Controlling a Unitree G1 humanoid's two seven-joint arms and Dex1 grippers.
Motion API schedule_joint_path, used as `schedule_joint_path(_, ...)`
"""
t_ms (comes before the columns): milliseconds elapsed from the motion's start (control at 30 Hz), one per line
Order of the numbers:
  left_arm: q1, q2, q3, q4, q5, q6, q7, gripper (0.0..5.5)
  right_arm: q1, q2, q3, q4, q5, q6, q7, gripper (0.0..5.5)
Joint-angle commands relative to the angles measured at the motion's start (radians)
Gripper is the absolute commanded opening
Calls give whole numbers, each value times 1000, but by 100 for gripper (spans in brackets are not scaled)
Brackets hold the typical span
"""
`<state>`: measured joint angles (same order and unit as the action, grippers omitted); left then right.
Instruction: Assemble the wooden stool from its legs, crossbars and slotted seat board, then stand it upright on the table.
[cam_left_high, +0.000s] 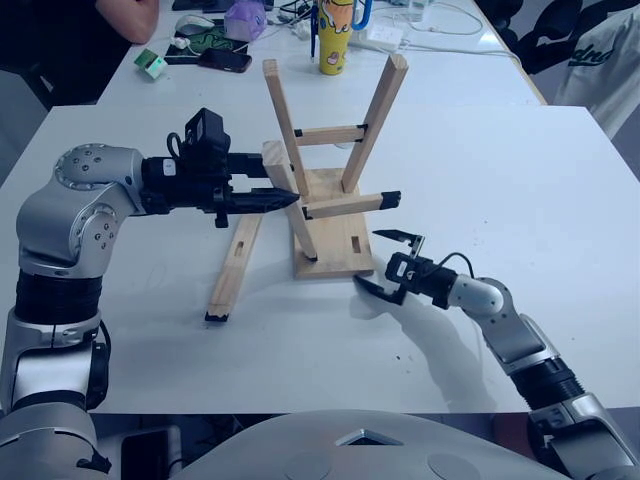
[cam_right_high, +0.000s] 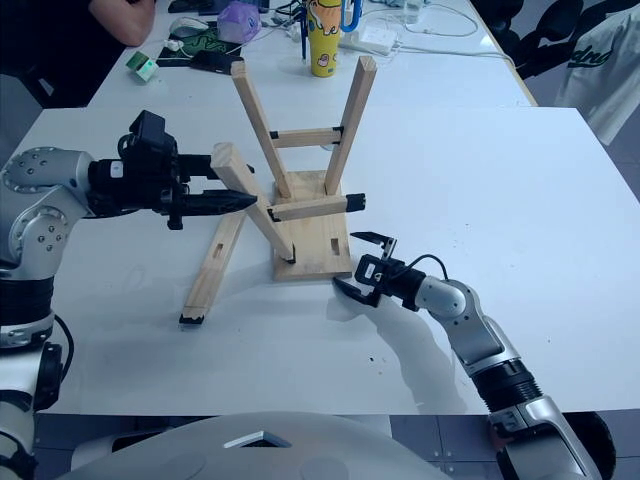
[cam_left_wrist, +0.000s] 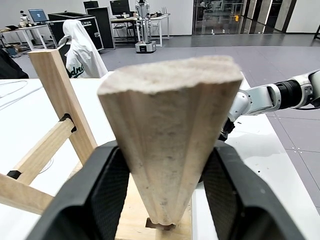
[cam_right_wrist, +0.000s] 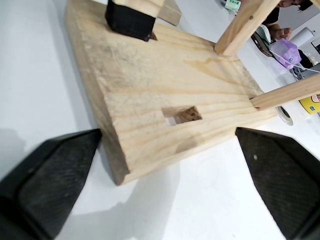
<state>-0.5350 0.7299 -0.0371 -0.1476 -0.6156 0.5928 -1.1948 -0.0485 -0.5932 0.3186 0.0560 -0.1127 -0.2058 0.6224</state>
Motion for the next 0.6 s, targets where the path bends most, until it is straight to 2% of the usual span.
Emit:
schedule_joint_path(33, -20, 28, -7, 23, 44, -33, -21, 209, 57, 1, 36, 39, -64, 71, 6, 500)
schedule_joint_path(600, -44, 9, -20, 4, 53, -22, -33, 209, 67, 2, 54, 24, -65, 95, 6, 500)
